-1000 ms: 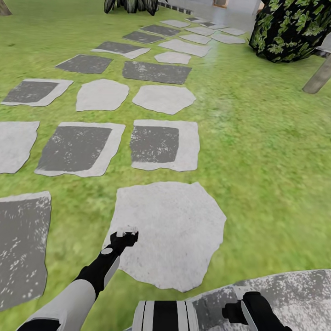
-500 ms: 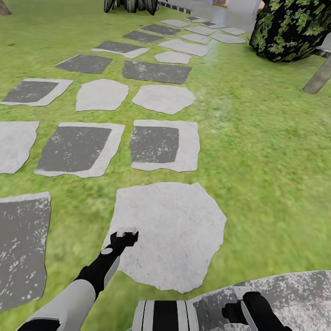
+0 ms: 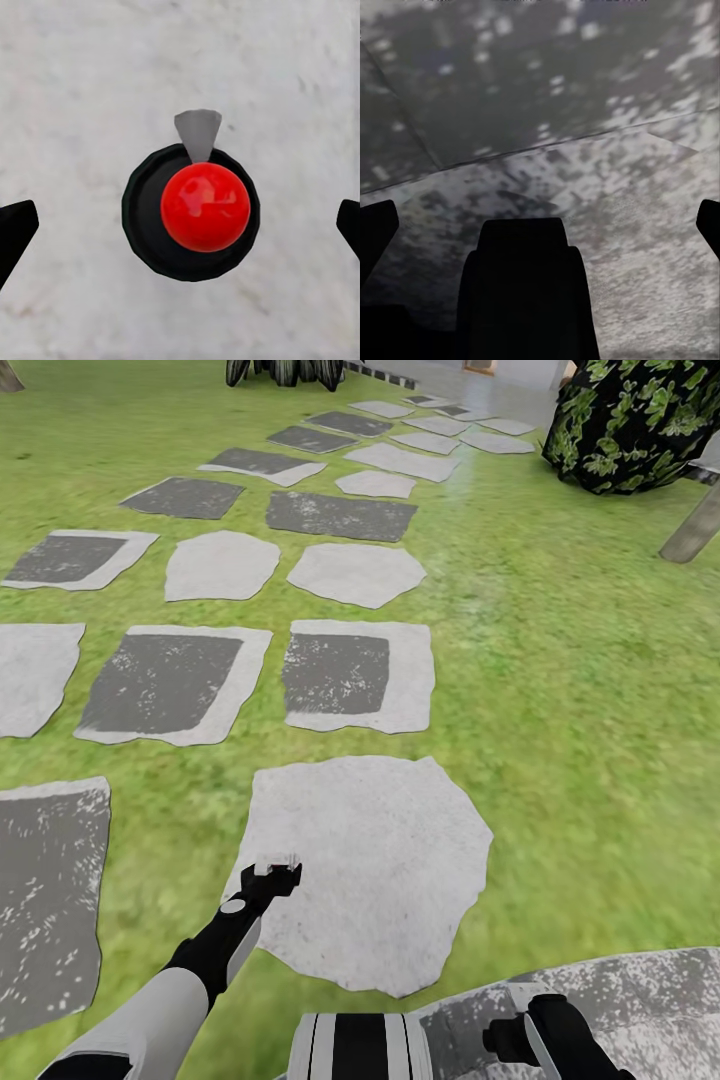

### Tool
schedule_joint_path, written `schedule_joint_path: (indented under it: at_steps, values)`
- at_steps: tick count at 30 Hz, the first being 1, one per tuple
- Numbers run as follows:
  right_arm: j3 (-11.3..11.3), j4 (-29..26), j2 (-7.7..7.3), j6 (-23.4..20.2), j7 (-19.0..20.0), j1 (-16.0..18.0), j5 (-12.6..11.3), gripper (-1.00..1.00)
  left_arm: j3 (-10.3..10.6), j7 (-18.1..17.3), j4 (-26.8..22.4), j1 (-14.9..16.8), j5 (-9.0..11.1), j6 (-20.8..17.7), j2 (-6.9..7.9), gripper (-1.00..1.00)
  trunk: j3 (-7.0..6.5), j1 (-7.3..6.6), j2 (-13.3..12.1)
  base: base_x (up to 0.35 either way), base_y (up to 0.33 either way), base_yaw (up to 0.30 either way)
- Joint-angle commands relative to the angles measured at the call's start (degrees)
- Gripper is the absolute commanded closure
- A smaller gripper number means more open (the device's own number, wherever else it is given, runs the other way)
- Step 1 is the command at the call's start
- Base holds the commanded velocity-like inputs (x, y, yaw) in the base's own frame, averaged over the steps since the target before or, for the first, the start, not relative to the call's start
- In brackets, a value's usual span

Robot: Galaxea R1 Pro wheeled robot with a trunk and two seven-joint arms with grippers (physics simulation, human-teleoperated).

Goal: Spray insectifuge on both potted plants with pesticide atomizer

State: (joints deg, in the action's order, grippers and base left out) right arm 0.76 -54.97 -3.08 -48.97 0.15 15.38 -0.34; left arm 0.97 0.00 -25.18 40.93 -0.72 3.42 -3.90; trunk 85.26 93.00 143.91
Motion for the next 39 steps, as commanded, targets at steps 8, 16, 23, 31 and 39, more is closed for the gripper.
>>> schedule_joint_path:
  at_steps: [8, 16, 23, 31, 39]
  values:
    - [0.0, -0.1, 0.0, -0.2, 0.0, 0.0, 0.0, -1.0, 0.1, 0.0, 0.0, 0.0, 0.0, 0.2, 0.01, -1.0, 0.03, -0.01, 0.0, 0.0, 0.0, 0.0]
    - [0.0, -0.1, 0.0, -0.2, 0.0, 0.0, 0.0, -1.0, 0.1, 0.0, 0.1, 0.0, -0.1, 0.3, -0.05, 1.0, 0.03, -0.01, 0.0, 0.0, 0.0, 0.0]
    - [0.0, -0.1, 0.0, -0.2, 0.0, 0.0, 0.0, -1.0, 0.1, 0.0, 0.0, 0.0, -0.1, 0.3, -0.05, 1.0, 0.03, -0.01, 0.0, 0.0, 0.0, 0.0]
    - [0.0, -0.1, 0.0, -0.2, 0.0, 0.0, 0.0, -1.0, 0.1, 0.0, 0.0, 0.0, -0.1, 0.3, -0.05, 1.0, 0.03, -0.01, 0.0, 0.0, 0.0, 0.0]
    - [0.0, -0.1, 0.0, -0.2, 0.0, 0.0, 0.0, -1.0, 0.1, -0.1, 0.0, 0.0, -0.1, 0.3, -0.05, 1.0, 0.03, -0.01, 0.0, 0.0, 0.0, 0.0]
